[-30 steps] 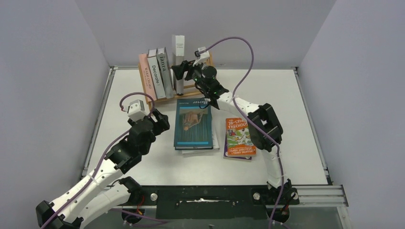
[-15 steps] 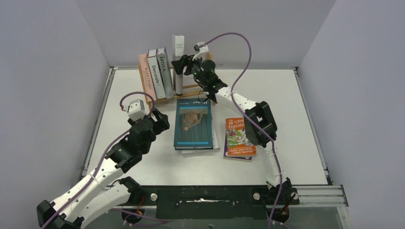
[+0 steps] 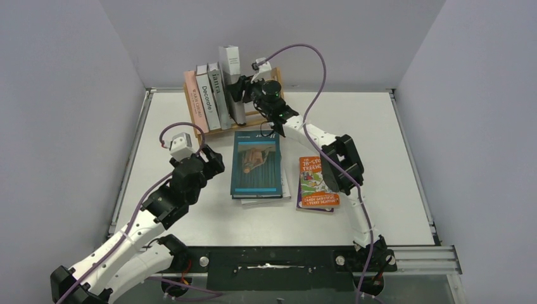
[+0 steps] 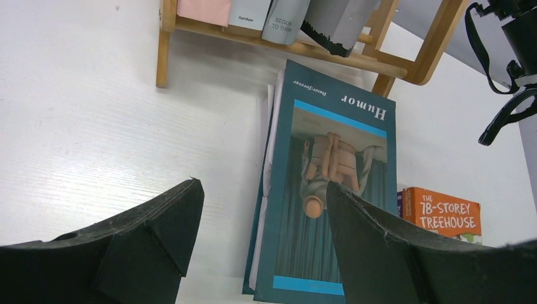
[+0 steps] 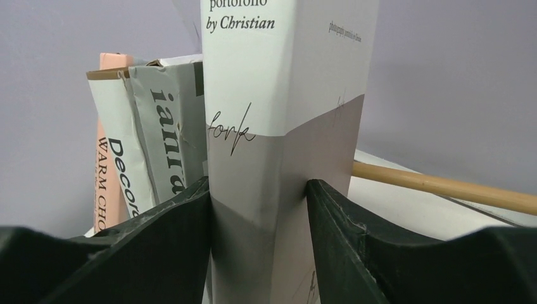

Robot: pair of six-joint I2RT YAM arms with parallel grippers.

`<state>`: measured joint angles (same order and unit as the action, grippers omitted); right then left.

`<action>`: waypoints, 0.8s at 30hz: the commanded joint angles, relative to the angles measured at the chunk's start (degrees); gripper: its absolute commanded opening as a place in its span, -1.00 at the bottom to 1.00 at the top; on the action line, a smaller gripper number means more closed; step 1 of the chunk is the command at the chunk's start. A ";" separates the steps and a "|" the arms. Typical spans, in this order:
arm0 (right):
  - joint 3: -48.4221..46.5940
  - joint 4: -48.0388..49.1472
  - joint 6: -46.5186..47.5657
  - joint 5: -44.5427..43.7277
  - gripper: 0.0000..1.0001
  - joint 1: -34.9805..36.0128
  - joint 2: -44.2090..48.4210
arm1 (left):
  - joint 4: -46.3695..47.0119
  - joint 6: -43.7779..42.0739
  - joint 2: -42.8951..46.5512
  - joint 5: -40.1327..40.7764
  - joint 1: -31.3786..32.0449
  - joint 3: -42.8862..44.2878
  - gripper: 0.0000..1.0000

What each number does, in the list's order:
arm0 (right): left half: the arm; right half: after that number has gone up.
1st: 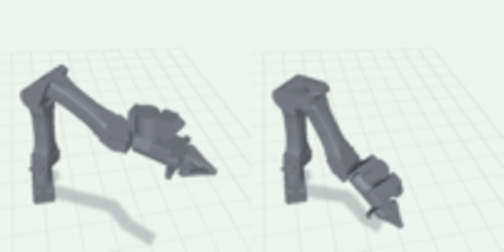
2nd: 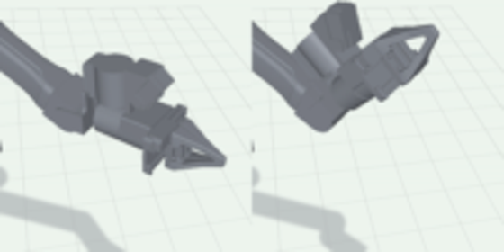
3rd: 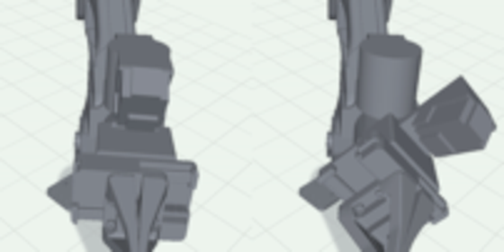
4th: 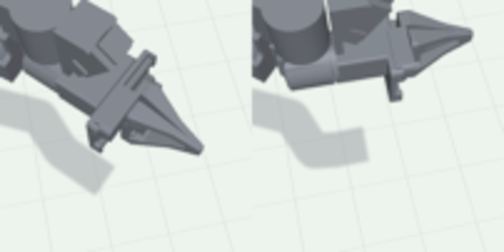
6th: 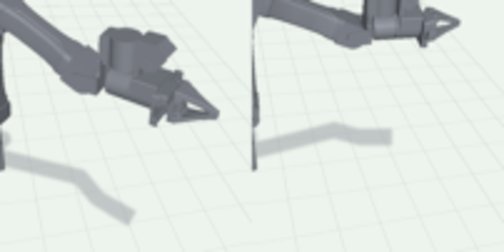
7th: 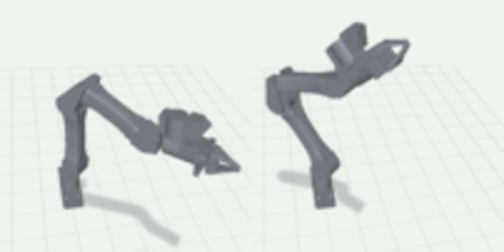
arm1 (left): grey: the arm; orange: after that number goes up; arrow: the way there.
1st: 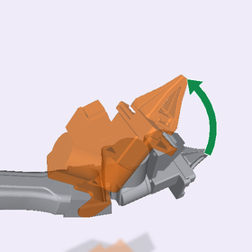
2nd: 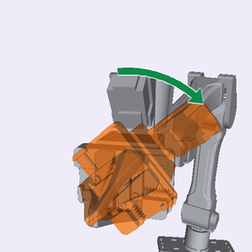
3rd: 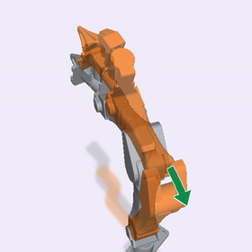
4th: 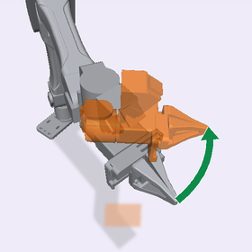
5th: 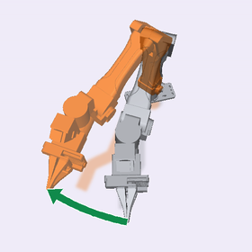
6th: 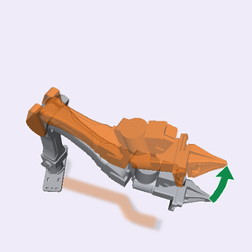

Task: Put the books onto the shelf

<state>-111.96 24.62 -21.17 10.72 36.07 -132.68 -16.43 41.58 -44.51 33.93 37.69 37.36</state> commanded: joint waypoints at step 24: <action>6.05 1.07 23.53 -5.02 -0.05 7.03 4.82 | 4.91 0.60 -0.49 -2.45 -1.75 -1.06 0.42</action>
<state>-107.20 27.05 -3.09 6.02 40.88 -130.63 -15.16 41.78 -45.60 32.16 36.42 36.03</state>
